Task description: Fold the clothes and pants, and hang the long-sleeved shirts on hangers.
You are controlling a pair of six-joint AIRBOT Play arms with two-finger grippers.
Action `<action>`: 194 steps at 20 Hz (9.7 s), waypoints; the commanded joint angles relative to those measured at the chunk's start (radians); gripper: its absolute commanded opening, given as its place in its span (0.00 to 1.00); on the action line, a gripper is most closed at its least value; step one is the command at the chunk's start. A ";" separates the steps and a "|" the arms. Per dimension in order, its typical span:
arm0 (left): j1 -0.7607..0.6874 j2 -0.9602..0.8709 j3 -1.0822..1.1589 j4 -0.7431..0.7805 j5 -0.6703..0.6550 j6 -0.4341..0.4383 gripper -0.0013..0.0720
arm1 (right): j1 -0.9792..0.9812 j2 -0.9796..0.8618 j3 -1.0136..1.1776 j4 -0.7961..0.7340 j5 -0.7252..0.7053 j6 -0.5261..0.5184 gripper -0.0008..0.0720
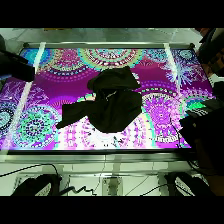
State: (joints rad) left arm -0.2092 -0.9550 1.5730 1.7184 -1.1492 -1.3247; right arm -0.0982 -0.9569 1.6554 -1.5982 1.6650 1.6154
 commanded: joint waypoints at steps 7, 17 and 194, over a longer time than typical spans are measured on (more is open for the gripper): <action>-0.002 0.000 0.000 -0.049 0.004 0.005 0.04 | 0.376 -0.181 -0.167 0.449 -0.119 -0.140 0.05; 0.324 0.002 -0.061 0.102 0.034 0.000 0.04 | 0.927 -0.619 -0.245 0.329 -0.809 -0.169 0.56; 0.180 -0.333 -0.455 -0.814 0.482 0.179 0.96 | 0.249 -0.961 0.097 0.438 -0.803 -0.405 0.78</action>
State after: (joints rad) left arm -0.0223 -1.2877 1.1175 0.9035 -0.6724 -1.1378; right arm 0.0807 -1.7802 1.6344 -1.1130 0.8852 1.1843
